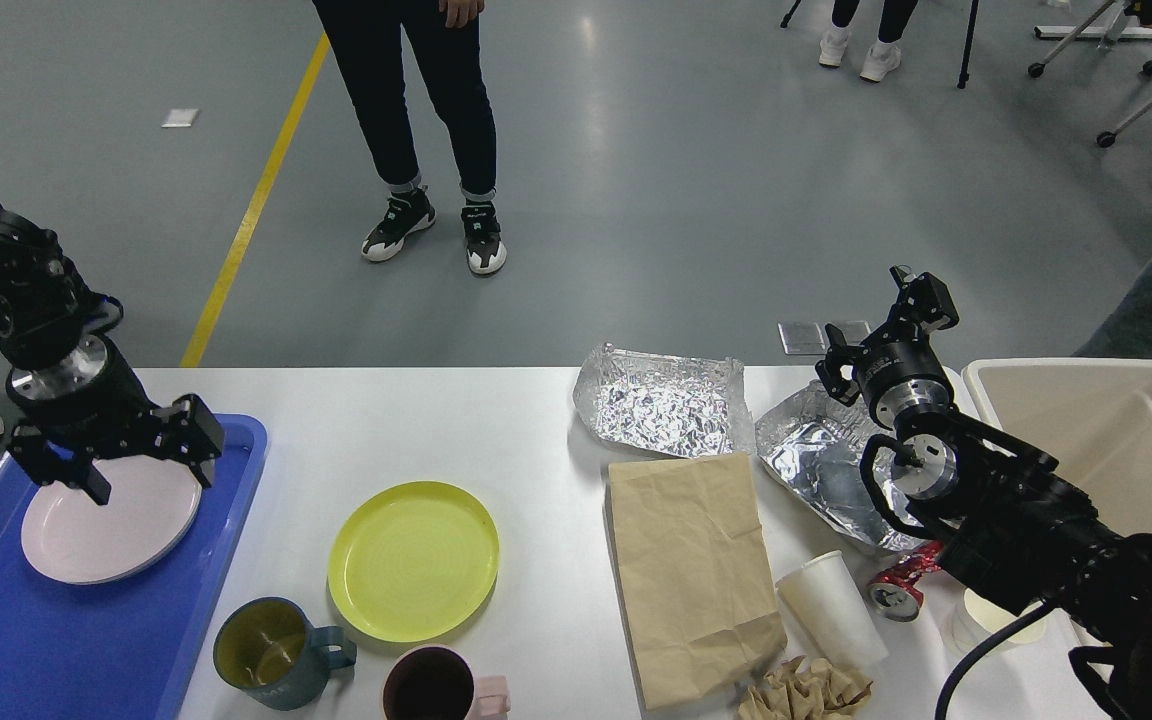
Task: Tidy desktop
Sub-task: 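Lower the left gripper onto the teal mug and grasp it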
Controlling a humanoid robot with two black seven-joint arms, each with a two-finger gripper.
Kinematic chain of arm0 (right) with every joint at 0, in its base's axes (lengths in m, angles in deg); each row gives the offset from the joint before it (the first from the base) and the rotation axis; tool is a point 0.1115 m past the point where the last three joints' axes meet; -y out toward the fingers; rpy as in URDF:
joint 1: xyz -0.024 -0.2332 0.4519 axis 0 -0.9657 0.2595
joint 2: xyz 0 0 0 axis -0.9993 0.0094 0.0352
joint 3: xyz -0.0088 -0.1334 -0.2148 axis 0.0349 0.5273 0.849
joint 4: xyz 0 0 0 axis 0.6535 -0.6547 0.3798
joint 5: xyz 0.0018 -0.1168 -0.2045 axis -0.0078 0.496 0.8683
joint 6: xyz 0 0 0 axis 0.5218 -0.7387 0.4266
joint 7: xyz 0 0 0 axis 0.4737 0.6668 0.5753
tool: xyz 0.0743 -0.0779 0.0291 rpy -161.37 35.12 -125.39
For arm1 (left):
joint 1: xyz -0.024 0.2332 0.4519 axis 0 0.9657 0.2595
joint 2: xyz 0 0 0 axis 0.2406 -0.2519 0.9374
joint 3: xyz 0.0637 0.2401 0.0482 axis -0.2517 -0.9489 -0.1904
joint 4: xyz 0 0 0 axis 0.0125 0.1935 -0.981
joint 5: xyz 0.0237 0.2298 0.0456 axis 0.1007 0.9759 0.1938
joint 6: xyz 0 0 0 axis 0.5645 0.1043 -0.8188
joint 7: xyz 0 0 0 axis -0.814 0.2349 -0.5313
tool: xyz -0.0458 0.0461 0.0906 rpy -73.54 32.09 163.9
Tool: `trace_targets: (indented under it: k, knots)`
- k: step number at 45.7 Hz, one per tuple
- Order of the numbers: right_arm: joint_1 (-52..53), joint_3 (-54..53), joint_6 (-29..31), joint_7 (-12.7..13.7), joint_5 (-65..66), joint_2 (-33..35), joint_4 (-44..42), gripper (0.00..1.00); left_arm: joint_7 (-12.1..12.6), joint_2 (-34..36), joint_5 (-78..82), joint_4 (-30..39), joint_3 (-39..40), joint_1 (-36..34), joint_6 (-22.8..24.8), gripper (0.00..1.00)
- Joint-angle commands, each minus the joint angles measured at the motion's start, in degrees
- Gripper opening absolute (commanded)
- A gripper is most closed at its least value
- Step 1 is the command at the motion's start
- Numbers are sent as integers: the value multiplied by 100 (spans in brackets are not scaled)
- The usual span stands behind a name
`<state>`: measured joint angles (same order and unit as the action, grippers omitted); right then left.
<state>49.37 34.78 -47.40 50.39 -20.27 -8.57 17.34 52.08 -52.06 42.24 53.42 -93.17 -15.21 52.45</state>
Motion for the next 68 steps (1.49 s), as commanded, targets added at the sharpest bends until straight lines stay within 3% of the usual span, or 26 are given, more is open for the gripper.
trace_targets:
  k: [1,7,26,57,68]
  knots:
    - [0,5,0,-1,0,3,0,100,218,-32,136,311,60,-3,0,96]
    - [0,-4,0,-1,0,3,0,100,552,-155,145,504,87,-47,0,96]
    - [0,5,0,-1,0,-5,0,100,561,-726,137,1189,403,-20,0,96]
    - [0,5,0,-1,0,3,0,100,614,-1069,163,1093,333,331,0,96]
    - [0,-4,0,-1,0,3,0,100,921,-1122,163,857,333,559,0,96]
